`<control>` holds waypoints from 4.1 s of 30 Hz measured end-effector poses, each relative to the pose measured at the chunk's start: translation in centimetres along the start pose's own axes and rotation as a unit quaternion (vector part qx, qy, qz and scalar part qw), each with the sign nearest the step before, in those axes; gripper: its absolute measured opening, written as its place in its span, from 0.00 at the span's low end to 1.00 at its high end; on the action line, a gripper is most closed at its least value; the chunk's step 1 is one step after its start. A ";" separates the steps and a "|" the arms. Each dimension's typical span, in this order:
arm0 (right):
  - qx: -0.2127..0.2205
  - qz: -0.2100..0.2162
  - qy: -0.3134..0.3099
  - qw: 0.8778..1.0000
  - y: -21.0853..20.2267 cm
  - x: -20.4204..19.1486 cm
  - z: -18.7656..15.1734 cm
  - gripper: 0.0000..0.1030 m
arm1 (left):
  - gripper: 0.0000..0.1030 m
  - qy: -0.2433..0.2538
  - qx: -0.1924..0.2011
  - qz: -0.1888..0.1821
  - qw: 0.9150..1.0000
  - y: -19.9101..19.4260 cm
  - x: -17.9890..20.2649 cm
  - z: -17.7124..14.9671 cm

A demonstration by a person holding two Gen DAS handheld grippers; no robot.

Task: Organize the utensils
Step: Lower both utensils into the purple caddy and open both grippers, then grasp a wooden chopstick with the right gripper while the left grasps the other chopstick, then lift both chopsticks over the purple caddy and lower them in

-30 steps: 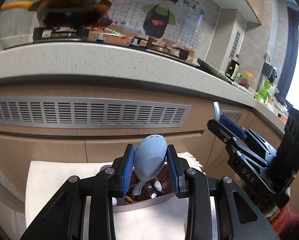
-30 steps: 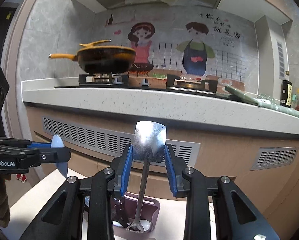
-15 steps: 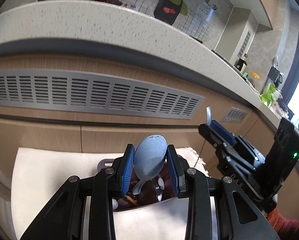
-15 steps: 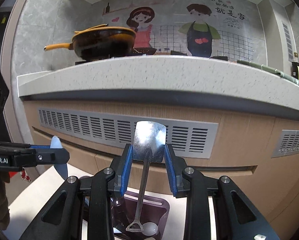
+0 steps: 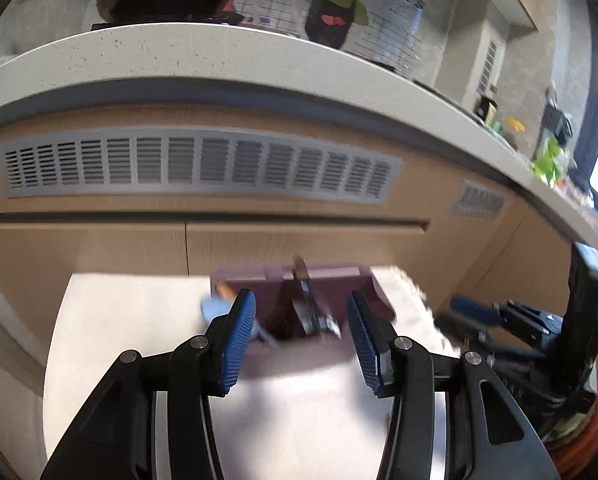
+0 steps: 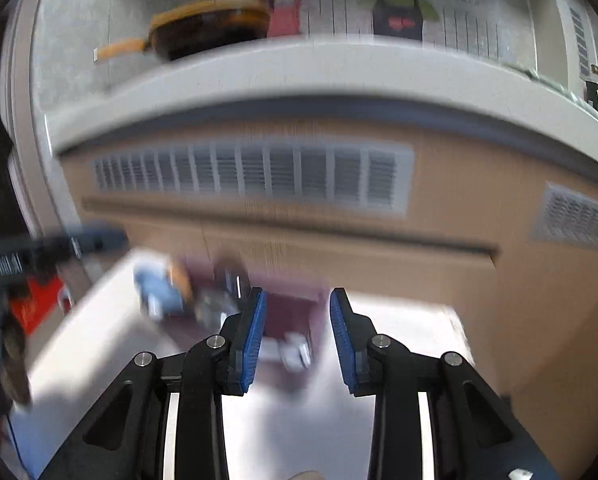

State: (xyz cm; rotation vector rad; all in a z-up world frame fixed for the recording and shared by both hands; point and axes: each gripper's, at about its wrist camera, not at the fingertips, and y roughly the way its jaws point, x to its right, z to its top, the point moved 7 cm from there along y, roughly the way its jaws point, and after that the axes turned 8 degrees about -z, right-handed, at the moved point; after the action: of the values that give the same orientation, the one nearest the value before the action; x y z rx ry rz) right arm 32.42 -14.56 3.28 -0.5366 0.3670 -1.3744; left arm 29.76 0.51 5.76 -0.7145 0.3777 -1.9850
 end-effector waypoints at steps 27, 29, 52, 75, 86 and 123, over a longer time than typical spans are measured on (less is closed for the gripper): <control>-0.209 -0.028 0.020 0.977 -5.1 -4.2 -22.9 0.15 | 0.47 -0.005 -0.147 0.082 0.986 1.5 1.0 -17.2; -0.211 -0.021 0.023 0.977 -5.1 -3.3 -22.8 0.10 | 0.48 -0.003 -0.149 0.080 0.986 1.6 1.3 -17.0; -0.168 -0.042 0.096 0.980 -2.9 5.5 -20.6 0.05 | 0.34 0.098 -0.270 -0.002 0.958 10.3 11.8 -20.6; -0.162 -0.033 0.108 0.980 -5.2 4.5 -20.0 0.05 | 0.06 0.036 -0.200 -0.043 0.978 6.8 9.0 -16.8; -0.085 0.043 0.103 0.990 -6.9 1.7 -12.3 0.02 | 0.06 -0.026 -0.042 -0.039 0.998 -3.1 4.0 -9.3; -0.191 -0.012 0.061 0.980 -4.3 3.7 -15.2 0.05 | 0.06 -0.058 0.008 -0.056 0.997 -3.2 0.7 -5.0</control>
State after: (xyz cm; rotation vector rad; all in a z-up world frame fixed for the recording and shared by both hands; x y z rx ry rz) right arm 21.27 -20.84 -6.65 -0.7746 0.7355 -1.3709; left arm 24.21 1.32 3.76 -0.8528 0.2572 -2.0388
